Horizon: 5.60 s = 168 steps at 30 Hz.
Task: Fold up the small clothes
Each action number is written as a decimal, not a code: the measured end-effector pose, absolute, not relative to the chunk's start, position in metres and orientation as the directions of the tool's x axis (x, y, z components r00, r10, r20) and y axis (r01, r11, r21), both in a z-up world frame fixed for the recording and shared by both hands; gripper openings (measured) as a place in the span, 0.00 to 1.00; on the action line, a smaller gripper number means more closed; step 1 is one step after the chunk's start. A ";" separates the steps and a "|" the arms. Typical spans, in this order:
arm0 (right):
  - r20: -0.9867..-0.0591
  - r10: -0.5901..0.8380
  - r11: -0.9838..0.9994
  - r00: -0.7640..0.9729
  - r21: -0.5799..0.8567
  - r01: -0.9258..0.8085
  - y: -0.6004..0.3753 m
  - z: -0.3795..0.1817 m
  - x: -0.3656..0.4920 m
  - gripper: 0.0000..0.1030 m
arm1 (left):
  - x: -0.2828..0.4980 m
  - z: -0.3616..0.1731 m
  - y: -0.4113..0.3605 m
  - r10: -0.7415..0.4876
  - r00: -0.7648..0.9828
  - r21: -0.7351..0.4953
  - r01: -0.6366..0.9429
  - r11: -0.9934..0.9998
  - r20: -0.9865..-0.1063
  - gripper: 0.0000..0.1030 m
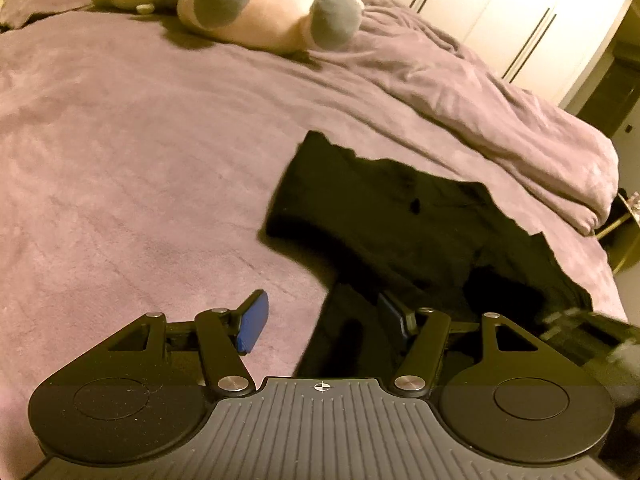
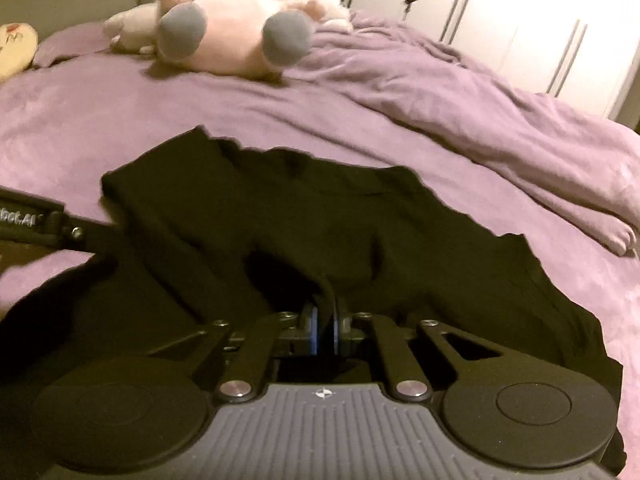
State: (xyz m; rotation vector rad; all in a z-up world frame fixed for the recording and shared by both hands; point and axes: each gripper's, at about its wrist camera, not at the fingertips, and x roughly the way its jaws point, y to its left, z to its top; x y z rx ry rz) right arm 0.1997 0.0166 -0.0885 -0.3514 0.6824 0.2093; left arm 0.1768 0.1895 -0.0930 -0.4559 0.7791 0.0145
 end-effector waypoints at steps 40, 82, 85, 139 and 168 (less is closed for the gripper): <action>-0.623 -0.001 0.764 0.782 0.504 0.402 -0.283 -0.111 0.176 0.07 | 0.213 -0.069 0.114 -0.198 0.694 -0.326 -0.055 0.944 -0.692 0.65; -0.605 0.030 0.788 0.796 0.504 0.354 -0.299 -0.078 0.152 0.29 | 0.257 -0.070 0.132 -0.203 0.648 -0.378 -0.143 0.915 -0.734 0.49; -0.599 0.006 0.824 0.801 0.456 0.336 -0.293 -0.073 0.161 0.29 | 0.264 -0.076 0.137 -0.188 0.630 -0.382 -0.185 0.906 -0.753 0.49; -0.645 -0.055 0.988 0.763 0.076 0.136 -0.210 -0.113 0.223 0.14 | 0.287 -0.100 0.065 -0.227 0.630 -0.177 0.142 0.974 -0.743 0.63; -0.836 -0.110 0.992 0.538 -0.063 0.105 -0.239 -0.070 -0.011 0.54 | 0.052 -0.087 0.171 -0.094 0.530 -0.087 0.038 0.995 -0.843 0.85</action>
